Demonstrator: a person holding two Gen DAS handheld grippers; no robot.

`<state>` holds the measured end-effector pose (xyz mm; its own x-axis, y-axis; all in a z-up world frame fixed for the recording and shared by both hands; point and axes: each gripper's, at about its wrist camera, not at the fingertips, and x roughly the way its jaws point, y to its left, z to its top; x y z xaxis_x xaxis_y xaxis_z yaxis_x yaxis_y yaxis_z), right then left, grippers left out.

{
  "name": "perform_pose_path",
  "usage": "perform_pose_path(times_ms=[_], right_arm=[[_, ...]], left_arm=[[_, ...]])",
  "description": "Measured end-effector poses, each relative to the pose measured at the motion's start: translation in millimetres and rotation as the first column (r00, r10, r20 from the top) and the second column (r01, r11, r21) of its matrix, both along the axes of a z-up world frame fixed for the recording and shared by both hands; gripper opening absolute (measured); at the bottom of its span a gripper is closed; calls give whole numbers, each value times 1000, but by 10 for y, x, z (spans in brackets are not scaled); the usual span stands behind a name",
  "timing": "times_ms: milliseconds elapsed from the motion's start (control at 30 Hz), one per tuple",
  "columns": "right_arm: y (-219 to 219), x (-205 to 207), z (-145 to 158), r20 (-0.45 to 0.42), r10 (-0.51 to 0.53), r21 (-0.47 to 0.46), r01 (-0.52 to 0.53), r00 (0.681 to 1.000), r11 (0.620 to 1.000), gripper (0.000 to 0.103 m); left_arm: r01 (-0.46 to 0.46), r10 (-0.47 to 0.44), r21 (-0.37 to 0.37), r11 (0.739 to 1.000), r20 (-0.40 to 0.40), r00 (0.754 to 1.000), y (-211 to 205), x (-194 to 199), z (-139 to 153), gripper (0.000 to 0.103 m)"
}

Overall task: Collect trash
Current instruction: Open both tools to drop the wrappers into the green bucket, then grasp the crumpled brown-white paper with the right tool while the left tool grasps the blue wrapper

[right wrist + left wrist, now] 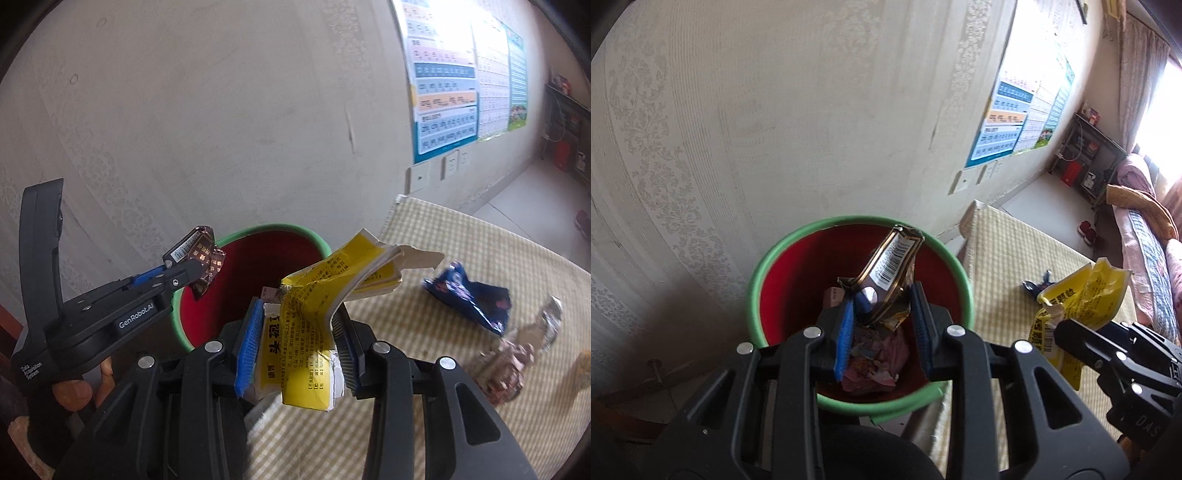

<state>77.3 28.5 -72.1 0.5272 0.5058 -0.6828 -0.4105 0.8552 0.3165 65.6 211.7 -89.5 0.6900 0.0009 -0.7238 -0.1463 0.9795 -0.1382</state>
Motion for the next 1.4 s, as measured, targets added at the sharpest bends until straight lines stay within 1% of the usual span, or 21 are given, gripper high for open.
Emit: perform_pose_path(times_ms=[167, 300, 333, 367, 400, 467, 500, 600, 700, 733, 767, 800, 867, 900, 1000, 1033, 1100, 1133, 1200, 1300, 1400], right_arm=[[299, 196, -91, -22, 61, 8, -61, 998, 998, 38], [486, 308, -168, -39, 96, 20, -95, 995, 995, 41], [529, 340, -197, -50, 109, 28, -108, 993, 994, 42], [555, 352, -212, -54, 113, 26, -112, 992, 993, 45], [571, 360, -220, -54, 112, 25, -111, 992, 994, 50], [554, 360, -230, -50, 101, 36, -99, 994, 994, 56], [523, 355, -232, -50, 94, 44, -91, 994, 995, 59], [408, 331, -222, -49, 62, 43, -60, 997, 997, 61], [87, 236, -164, -11, -23, 19, 23, 1000, 1000, 63], [-106, 190, -138, 14, -81, 0, 81, 997, 997, 65], [-263, 180, -141, 28, -131, -20, 131, 991, 991, 69], [-440, 143, -146, 38, -186, -44, 188, 982, 981, 70], [-826, 105, -230, 40, -296, -108, 298, 954, 948, 70], [-1012, 93, -304, 26, -346, -140, 347, 938, 927, 70], [-1456, 82, -565, -65, -464, -175, 447, 884, 877, 70], [-1532, 103, -646, -100, -476, -178, 455, 874, 872, 70], [-1618, 193, -848, -200, -463, -161, 437, 863, 885, 70], [-1640, 221, -939, -235, -447, -133, 427, 863, 895, 68], [-1657, 251, -1021, -254, -428, -110, 414, 867, 904, 43], [-1676, 173, -983, -249, -406, -67, 403, 879, 913, 38], [-1725, -80, -798, -213, -375, -16, 381, 902, 925, 38]], left_arm=[[-33, 33, -2, 999, -30, 999, 223, 181, -100, 28], [-53, 53, -11, 999, -57, 997, 338, 260, -193, 30], [-56, 55, -14, 998, -62, 997, 346, 277, -214, 33], [-59, 58, -16, 998, -67, 996, 355, 283, -235, 39], [-60, 58, -17, 998, -67, 996, 360, 281, -245, 42], [-67, 66, -10, 998, -67, 996, 360, 267, -269, 50], [-69, 69, -7, 998, -69, 995, 355, 266, -280, 52], [-74, 74, 1, 997, -70, 995, 337, 246, -289, 55], [-71, 71, 2, 997, -59, 996, 292, 211, -252, 59], [-68, 68, 2, 998, -56, 996, 272, 203, -240, 59], [-65, 65, -1, 998, -54, 996, 261, 184, -231, 59], [-61, 60, -4, 998, -52, 997, 231, 175, -221, 59], [-41, 40, -16, 999, -48, 998, 126, 152, -200, 60], [-26, 25, -20, 999, -47, 999, 51, 144, -191, 60], [23, -24, -33, 999, -45, 999, -205, 144, -171, 60], [44, -46, -41, 998, -48, 998, -307, 153, -171, 61], [87, -90, -65, 994, -54, 994, -524, 201, -177, 62], [109, -114, -78, 991, -56, 992, -641, 231, -178, 62], [146, -152, -88, 985, -56, 987, -834, 281, -190, 63], [217, -220, -61, 974, -60, 974, -1208, 379, -219, 64], [274, -276, -41, 961, -63, 959, -1509, 528, -288, 67]])
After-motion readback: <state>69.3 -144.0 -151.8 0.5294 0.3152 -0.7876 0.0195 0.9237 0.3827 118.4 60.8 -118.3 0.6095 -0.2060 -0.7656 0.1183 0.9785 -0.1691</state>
